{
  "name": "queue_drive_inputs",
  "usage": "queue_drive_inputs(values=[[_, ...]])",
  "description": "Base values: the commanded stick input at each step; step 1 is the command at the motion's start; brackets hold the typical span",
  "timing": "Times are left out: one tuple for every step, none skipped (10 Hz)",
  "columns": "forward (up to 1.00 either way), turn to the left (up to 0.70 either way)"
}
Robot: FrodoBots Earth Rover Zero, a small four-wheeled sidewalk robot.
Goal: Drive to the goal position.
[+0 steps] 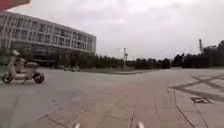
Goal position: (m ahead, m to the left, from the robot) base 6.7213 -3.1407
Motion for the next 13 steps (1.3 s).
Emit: queue_drive_inputs(values=[[0.85,0.34],[0.85,0.34],[0.85,0.34],[0.85,0.26],[0.85,0.13],[0.85,0.00],[0.85,0.00],[0.85,0.00],[0.85,0.00],[0.85,0.00],[0.85,0.00],[0.85,0.00],[0.85,0.00]])
